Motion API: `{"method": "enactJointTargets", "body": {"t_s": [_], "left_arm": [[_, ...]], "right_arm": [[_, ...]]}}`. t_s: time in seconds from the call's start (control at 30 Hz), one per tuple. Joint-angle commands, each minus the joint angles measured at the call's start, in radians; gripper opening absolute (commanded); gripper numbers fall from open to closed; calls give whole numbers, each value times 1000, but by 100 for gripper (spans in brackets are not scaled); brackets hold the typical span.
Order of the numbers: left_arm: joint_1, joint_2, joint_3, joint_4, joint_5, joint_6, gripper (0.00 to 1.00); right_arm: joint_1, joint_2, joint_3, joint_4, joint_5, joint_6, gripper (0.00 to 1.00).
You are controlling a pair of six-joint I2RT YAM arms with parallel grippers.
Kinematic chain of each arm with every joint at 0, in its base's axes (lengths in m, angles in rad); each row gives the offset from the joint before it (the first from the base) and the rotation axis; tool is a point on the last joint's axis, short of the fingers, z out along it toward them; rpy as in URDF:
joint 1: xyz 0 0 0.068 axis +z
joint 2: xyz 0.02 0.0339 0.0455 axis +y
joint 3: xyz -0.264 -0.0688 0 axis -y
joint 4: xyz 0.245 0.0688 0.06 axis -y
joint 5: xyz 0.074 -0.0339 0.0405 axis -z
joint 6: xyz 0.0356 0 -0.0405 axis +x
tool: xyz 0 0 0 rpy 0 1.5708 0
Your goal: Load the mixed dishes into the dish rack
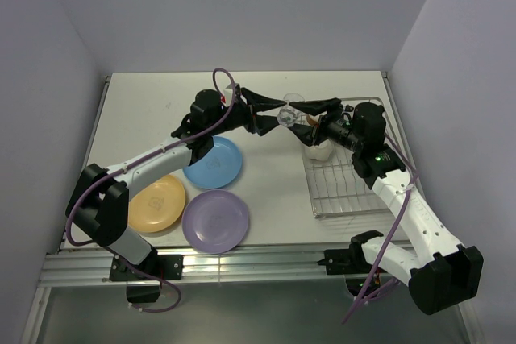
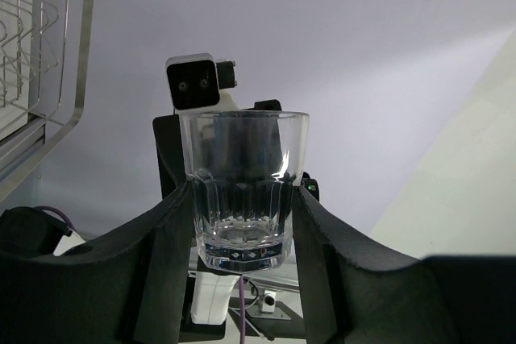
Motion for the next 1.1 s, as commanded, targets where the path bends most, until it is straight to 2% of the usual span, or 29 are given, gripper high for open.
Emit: {"method": "enactJointTargets", "body": {"t_s": [0.0,0.07,0.1,0.23,0.43,0.57,0.7,0.8,0.87,0.97,1.07], "left_arm": [[-15,1,-2,62,43,-3,51],[-15,2,-1,49,46,2,65],[-15,1,-1,48,46,3,79],[-15,7,1,71,54,-3,99],[-3,-5,19,-33,60,55,99],[60,-42,54,-319,40,219,99],[120,-91,105,-571,-6,388,99],[154,-125,119,-679,-58,483,99],[169,-139,125,-722,-95,534,99],[174,-153,157,-784,-148,612,97],[174,-156,218,-850,-225,707,96]], "right_arm": [[10,-21,32,26,-8,-12,0],[10,-26,31,18,-5,-19,0],[10,-27,32,16,-3,-20,0],[10,-30,32,4,-3,-25,0],[8,-58,16,-11,8,-22,0],[-21,-102,-52,-13,8,6,0],[-148,-185,-129,-39,-20,47,0],[-258,-236,-152,-176,-27,31,0],[-378,-280,-201,-215,-43,47,0],[-411,-305,-274,-226,-52,129,0],[-429,-294,-303,-260,-43,138,0]]}}
